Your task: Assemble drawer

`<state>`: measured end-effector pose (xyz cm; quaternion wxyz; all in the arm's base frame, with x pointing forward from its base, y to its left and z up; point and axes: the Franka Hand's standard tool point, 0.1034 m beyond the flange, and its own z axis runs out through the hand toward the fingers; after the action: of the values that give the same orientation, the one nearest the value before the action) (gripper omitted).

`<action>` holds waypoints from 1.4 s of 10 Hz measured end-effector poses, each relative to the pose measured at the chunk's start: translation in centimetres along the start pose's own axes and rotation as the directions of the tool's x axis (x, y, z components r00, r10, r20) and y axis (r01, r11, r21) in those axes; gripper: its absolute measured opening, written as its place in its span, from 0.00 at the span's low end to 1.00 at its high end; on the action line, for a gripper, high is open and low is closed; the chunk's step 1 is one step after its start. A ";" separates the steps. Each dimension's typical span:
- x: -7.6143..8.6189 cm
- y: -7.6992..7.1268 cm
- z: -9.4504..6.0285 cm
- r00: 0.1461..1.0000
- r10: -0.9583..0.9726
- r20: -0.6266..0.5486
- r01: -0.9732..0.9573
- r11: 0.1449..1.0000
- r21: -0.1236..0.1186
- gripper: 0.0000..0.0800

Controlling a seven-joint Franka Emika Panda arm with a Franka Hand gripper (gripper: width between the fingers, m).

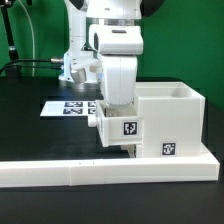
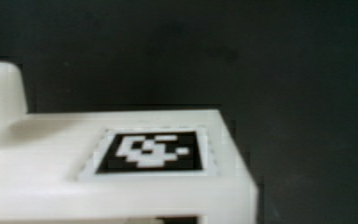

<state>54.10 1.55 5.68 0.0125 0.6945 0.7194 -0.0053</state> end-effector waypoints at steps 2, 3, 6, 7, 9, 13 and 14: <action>0.0 -0.1 -0.4 1.000 -0.002 0.007 0.002 1.000 0.013 0.28; 0.1 0.1 -1.0 1.000 -0.005 0.008 0.005 1.000 0.004 0.45; 0.1 0.4 -3.7 0.999 -0.011 0.030 0.011 1.000 0.009 0.77; -0.2 1.0 -4.9 0.999 -0.012 0.042 0.011 1.000 0.016 0.77; -1.3 0.0 -5.9 0.999 -0.014 0.052 0.014 1.000 0.014 0.81; -7.6 -2.9 -4.3 0.995 -0.102 0.019 0.101 0.993 0.056 0.81; -8.7 -3.5 -3.3 0.997 -0.077 0.011 0.076 0.995 0.071 0.81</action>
Offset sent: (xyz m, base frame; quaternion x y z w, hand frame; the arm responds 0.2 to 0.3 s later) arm -0.0051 0.0062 0.0241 0.0151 -0.0076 0.0037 0.9998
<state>50.89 -7.20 9.19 -0.0072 0.6662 0.7449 -0.0358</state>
